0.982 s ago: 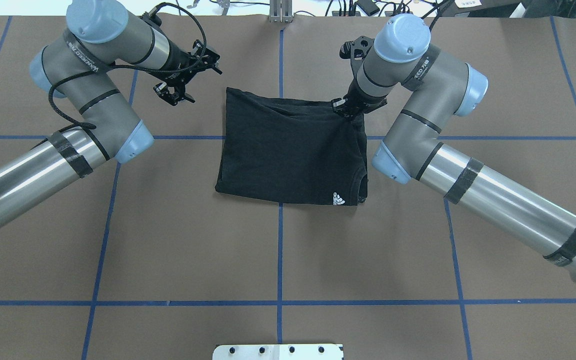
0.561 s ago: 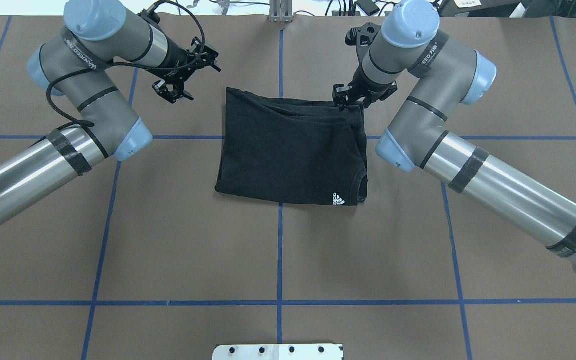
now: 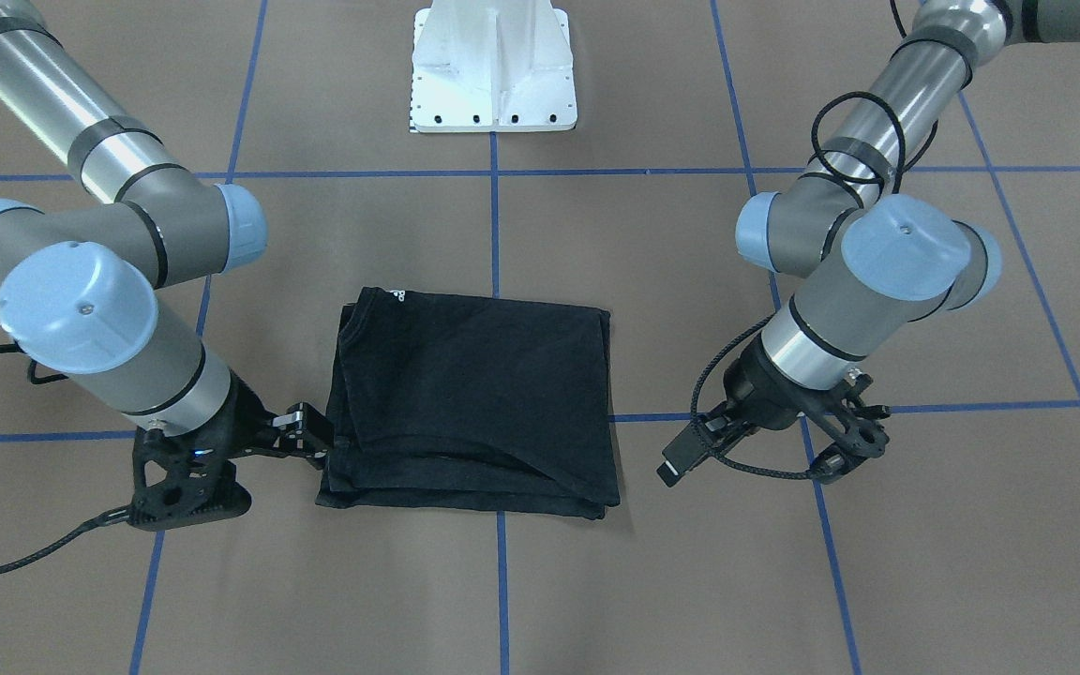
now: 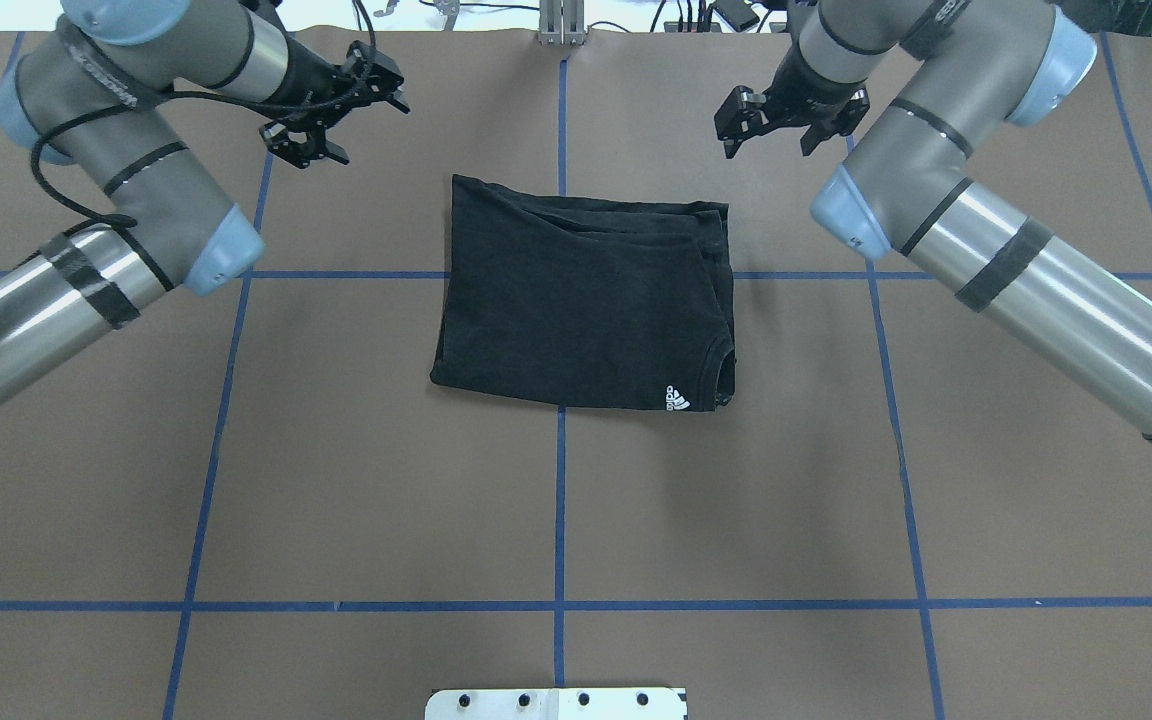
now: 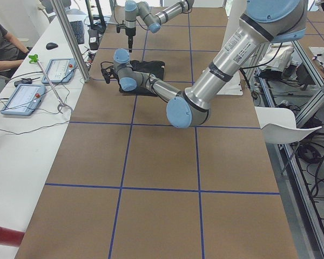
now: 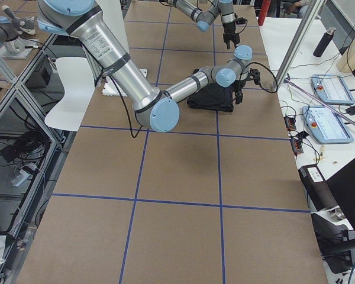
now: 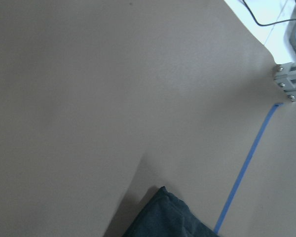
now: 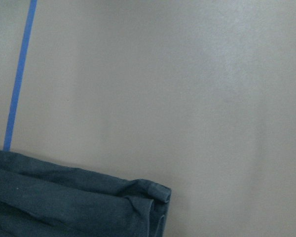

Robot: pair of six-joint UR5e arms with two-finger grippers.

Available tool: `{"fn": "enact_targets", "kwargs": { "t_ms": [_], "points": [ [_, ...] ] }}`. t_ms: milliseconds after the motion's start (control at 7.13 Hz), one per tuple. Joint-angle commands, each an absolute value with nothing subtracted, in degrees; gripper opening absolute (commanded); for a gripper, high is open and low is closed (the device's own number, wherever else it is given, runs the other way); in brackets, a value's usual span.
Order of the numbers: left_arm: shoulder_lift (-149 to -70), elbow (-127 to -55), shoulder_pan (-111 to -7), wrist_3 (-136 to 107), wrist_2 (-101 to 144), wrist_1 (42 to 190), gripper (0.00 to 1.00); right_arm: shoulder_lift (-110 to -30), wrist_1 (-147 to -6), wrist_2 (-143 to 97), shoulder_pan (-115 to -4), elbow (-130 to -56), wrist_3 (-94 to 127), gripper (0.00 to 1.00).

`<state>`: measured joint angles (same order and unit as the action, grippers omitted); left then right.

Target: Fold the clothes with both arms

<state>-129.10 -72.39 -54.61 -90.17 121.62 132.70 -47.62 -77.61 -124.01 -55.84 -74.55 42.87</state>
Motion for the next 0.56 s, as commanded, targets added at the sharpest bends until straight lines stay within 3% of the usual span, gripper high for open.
{"fn": "enact_targets", "kwargs": {
  "t_ms": [0,421],
  "points": [
    [-119.1,-79.8,-60.2,-73.1,124.7,132.7,1.0,-50.4,-87.8,-124.7,-61.5,-78.2,27.9,1.0],
    [-106.6,-84.3,-67.1,-49.8,124.9,132.7,1.0,-60.9,-89.7,-130.7,-72.3,-80.9,7.8,1.0]
  ]
}}
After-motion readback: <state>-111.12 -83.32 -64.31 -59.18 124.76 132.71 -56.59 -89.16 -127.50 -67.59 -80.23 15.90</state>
